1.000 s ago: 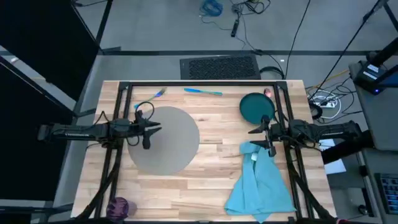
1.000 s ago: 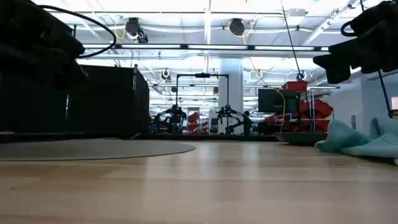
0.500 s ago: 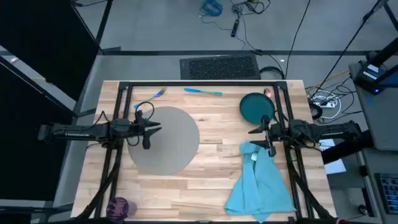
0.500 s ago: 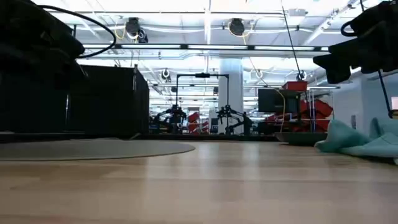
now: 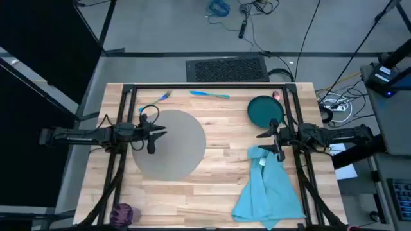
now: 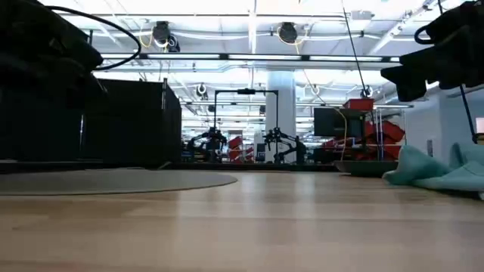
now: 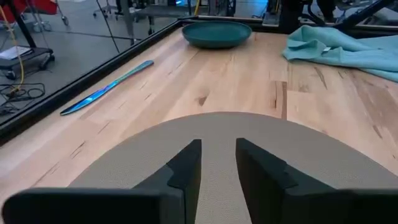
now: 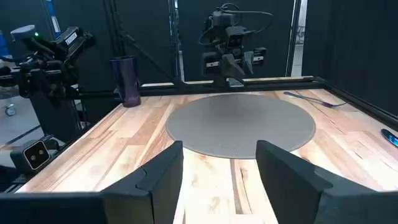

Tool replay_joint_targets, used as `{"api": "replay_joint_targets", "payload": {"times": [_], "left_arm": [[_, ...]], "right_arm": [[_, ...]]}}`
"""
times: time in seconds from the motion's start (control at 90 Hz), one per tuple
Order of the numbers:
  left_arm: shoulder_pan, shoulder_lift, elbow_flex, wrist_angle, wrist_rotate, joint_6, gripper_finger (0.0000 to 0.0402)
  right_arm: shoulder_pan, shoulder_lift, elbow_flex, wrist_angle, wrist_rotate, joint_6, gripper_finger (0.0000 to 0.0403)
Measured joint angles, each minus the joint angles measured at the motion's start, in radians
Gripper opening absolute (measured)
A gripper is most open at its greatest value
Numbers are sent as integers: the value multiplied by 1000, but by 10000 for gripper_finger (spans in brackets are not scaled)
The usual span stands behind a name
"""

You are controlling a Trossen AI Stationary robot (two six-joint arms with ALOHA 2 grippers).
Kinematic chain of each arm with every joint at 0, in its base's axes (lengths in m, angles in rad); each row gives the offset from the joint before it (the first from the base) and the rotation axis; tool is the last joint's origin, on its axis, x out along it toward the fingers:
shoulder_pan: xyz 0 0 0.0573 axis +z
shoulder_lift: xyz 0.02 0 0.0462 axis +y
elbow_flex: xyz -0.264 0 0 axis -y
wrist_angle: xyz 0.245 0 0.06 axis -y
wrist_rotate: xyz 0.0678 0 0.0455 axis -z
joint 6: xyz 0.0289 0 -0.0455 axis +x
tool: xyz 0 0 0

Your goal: Set table place

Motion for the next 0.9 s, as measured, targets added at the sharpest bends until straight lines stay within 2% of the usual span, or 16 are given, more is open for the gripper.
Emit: {"api": "replay_joint_targets", "payload": {"times": [0.378,0.489,0.656,0.756,0.844,0.9], "left_arm": [[0,0,0,4,0,-1,86],[0,0,0,72,0,-25,86],[0,0,0,343,0,-45,86],[0,0,2,530,0,-39,86],[0,0,34,593,12,-5,86],[0,0,69,593,29,15,86]], "right_arm": [[0,0,0,23,0,4,187],[0,1,0,45,4,10,187],[0,0,0,309,84,24,187],[0,0,0,523,176,-60,187],[0,0,0,666,188,-90,187],[0,0,7,699,184,-91,187]]}}
